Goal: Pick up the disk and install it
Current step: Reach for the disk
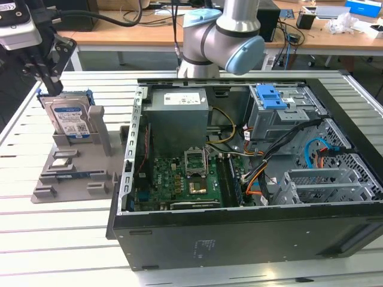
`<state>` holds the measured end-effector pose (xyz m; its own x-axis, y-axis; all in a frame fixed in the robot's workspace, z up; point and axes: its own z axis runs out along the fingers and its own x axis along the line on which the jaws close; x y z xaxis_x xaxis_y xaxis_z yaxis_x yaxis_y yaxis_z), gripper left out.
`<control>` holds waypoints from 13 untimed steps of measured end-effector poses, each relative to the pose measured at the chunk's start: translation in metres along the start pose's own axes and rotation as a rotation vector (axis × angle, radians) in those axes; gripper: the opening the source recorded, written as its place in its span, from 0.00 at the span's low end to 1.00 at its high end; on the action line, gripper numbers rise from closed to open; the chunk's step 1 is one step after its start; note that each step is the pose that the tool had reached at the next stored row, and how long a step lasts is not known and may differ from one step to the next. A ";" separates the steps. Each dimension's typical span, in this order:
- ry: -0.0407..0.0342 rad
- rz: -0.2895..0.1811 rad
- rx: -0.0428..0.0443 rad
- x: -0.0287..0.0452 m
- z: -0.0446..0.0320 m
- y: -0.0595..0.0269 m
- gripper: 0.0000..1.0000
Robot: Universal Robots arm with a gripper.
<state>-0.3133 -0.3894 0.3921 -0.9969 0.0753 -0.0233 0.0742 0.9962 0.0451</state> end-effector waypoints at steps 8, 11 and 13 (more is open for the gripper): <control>0.0000 0.000 0.0000 0.0190 -0.0001 0.0014 0.10; 0.0000 0.000 0.0000 0.0254 -0.0002 0.0020 0.10; -0.0001 0.000 0.0001 0.0285 -0.0001 0.0025 0.10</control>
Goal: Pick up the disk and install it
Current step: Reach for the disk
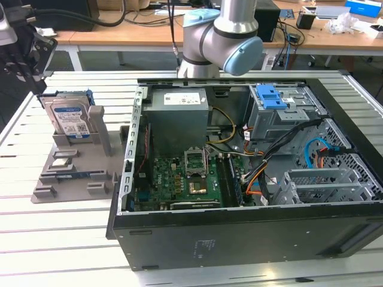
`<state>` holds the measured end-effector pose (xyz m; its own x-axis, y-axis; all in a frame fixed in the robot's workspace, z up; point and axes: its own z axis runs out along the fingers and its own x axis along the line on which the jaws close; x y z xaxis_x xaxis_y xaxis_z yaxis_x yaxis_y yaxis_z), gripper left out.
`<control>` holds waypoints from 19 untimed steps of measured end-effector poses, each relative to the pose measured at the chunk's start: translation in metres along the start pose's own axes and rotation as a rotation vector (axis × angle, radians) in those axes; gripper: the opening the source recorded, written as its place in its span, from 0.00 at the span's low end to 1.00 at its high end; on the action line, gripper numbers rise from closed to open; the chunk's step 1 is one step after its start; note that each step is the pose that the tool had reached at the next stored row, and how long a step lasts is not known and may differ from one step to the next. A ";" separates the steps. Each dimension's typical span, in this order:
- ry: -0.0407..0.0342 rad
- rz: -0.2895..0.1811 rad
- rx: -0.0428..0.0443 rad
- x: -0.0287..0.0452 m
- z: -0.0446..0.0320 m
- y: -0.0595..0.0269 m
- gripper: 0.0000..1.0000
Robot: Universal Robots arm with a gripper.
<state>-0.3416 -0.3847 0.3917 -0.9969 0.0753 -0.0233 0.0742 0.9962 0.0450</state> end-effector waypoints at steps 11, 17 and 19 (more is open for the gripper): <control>0.0000 0.000 0.0000 0.0100 0.0022 0.0165 0.10; 0.0001 0.000 -0.0001 0.0153 0.0027 0.0214 0.10; 0.0001 0.000 0.0000 0.0153 0.0027 0.0214 0.10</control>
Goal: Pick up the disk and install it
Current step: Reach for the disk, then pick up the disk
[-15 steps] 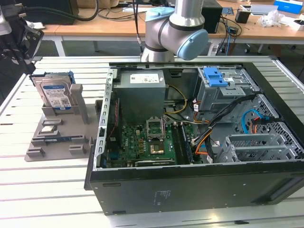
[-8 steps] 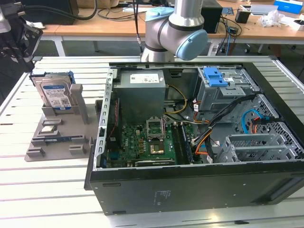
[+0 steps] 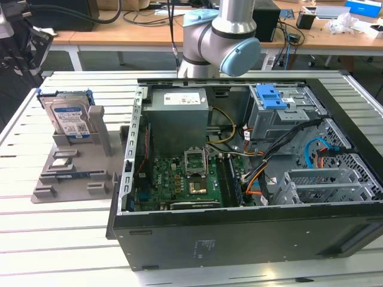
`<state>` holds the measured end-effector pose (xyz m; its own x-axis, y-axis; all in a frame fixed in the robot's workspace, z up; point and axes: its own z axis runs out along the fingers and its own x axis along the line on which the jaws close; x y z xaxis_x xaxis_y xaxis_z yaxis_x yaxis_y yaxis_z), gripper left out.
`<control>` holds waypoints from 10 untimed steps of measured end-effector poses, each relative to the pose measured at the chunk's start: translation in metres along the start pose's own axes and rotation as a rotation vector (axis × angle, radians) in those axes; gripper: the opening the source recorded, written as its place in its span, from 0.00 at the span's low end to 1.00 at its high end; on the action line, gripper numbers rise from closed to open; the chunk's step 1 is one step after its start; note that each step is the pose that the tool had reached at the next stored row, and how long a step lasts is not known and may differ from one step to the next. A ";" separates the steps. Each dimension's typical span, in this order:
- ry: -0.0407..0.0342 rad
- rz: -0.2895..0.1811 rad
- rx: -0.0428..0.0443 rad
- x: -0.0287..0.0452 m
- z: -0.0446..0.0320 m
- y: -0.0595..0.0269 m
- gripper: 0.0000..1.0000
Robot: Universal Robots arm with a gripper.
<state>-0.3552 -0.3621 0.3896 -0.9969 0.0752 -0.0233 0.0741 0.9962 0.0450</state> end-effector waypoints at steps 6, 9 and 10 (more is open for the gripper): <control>0.0017 -0.038 -0.0009 0.0001 0.0000 0.0002 0.10; 0.0053 -0.118 -0.0028 0.0001 0.0000 0.0002 0.10; 0.0065 -0.145 -0.0034 0.0000 0.0000 0.0001 0.10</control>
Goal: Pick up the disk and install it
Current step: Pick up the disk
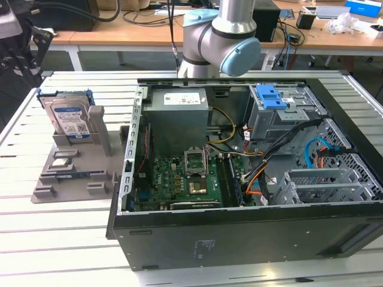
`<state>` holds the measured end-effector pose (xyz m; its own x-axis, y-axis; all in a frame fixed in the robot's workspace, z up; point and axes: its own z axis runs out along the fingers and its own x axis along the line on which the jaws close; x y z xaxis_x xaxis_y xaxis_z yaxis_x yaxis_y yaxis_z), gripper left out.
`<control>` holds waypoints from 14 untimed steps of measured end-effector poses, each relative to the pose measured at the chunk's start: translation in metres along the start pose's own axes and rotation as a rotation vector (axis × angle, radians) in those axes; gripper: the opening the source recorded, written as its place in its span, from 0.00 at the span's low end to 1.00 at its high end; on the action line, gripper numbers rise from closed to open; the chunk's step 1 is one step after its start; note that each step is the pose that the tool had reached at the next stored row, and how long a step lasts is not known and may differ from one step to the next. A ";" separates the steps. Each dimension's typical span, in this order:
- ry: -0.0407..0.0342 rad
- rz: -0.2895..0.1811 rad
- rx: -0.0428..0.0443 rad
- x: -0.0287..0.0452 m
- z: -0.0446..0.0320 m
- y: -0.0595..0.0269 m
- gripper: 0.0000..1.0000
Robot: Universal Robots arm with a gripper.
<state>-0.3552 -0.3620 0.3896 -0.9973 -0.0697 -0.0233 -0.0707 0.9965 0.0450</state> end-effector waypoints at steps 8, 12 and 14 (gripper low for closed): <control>0.0096 -0.214 -0.0049 0.0000 0.0000 0.0000 0.10; 0.0125 -0.278 -0.0065 0.0000 0.0000 0.0000 0.10; 0.0158 -0.351 -0.0082 0.0000 0.0000 0.0000 0.10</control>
<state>-0.3552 -0.3620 0.3896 -0.9124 -0.4086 -0.0233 -0.4092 0.9113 0.0450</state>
